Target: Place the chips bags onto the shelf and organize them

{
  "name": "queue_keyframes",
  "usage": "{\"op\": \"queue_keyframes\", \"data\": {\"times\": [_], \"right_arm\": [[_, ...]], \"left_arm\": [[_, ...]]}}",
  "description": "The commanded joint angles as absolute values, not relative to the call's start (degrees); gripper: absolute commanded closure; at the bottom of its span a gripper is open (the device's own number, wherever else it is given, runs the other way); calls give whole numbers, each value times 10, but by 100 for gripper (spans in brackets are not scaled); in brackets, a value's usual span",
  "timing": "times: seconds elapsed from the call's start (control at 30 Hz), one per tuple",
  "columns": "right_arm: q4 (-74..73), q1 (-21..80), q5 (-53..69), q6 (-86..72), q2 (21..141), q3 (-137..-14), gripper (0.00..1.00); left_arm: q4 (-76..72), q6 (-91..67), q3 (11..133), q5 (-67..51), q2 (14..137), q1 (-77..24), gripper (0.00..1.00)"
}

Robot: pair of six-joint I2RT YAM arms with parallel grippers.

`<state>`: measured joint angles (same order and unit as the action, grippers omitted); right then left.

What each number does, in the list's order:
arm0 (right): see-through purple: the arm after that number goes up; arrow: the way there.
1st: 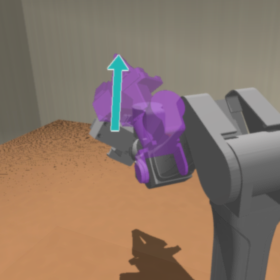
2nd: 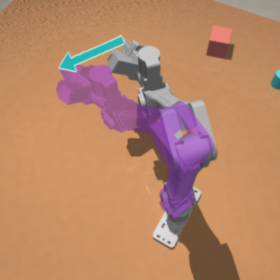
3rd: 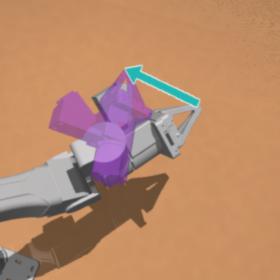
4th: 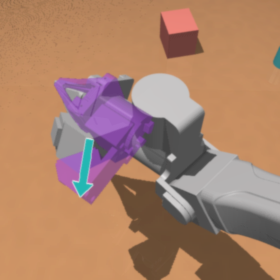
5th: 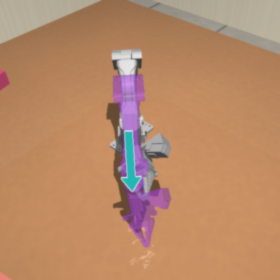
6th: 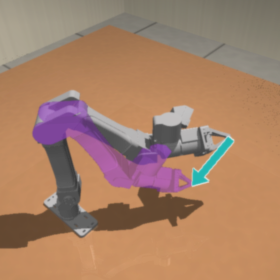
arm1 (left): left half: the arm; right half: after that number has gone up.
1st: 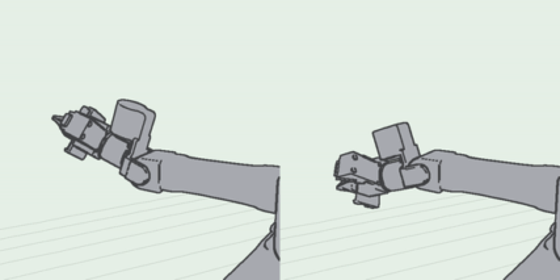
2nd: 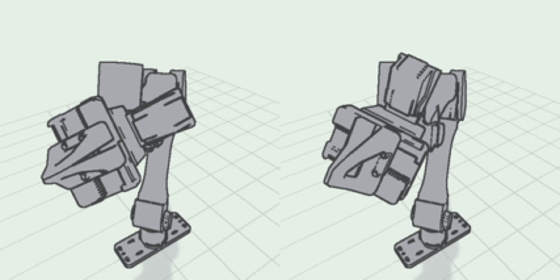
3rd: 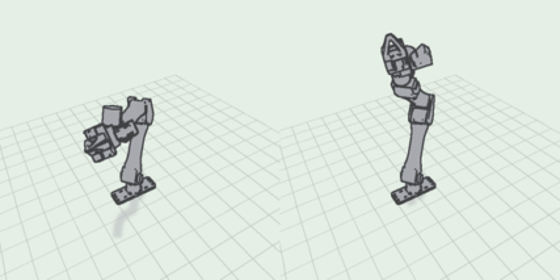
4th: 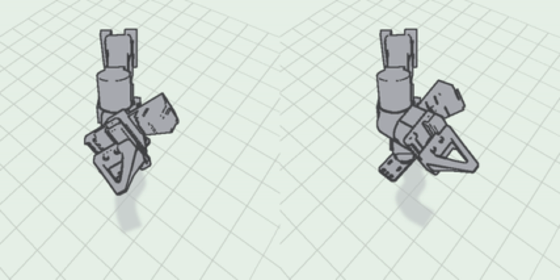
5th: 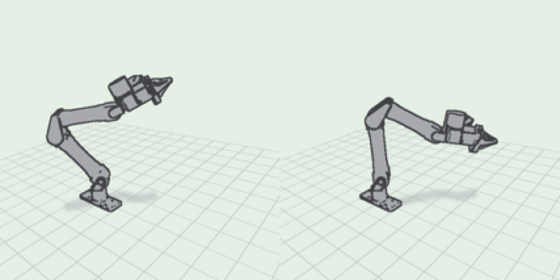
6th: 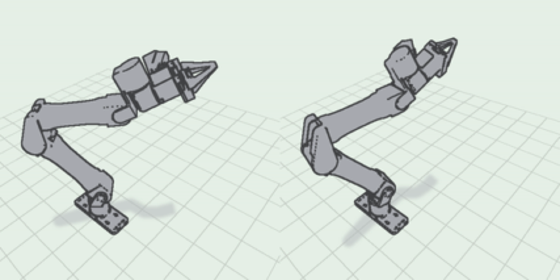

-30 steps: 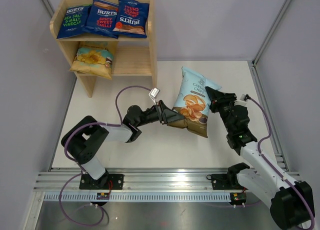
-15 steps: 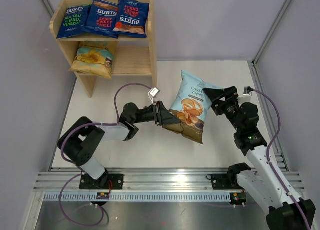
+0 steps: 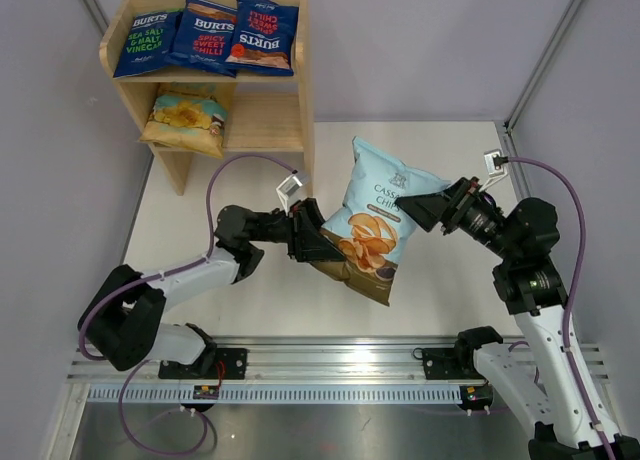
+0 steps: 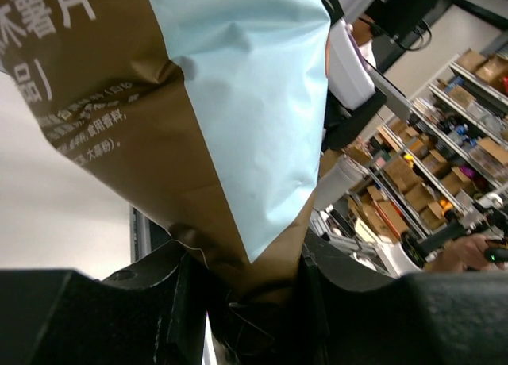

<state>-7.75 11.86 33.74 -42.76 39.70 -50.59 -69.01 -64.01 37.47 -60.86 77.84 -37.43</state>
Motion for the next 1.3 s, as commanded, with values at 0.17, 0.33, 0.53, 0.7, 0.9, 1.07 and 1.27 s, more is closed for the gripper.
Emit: {"op": "queue_keyframes", "data": {"times": [0.17,0.33,0.53,0.7,0.9,1.07,1.27], "right_arm": [[-44,123,596,-427,417,-527,1],[-53,122,580,-428,419,-525,1],[52,122,571,-534,420,-495,1],[187,123,519,-647,411,-451,10],[241,122,457,-684,394,-431,42],[213,122,369,-672,361,-425,68],[203,122,280,-688,339,-418,89]], "left_arm": [[-885,-725,417,-696,741,-375,96],[-880,-723,423,-700,728,-375,97],[-886,-733,438,-695,727,-376,98],[-829,-708,457,-681,726,-376,94],[-636,-597,487,-635,701,-376,79],[-440,-504,514,-579,680,-376,37],[-361,-452,504,-487,650,-375,1]]}}
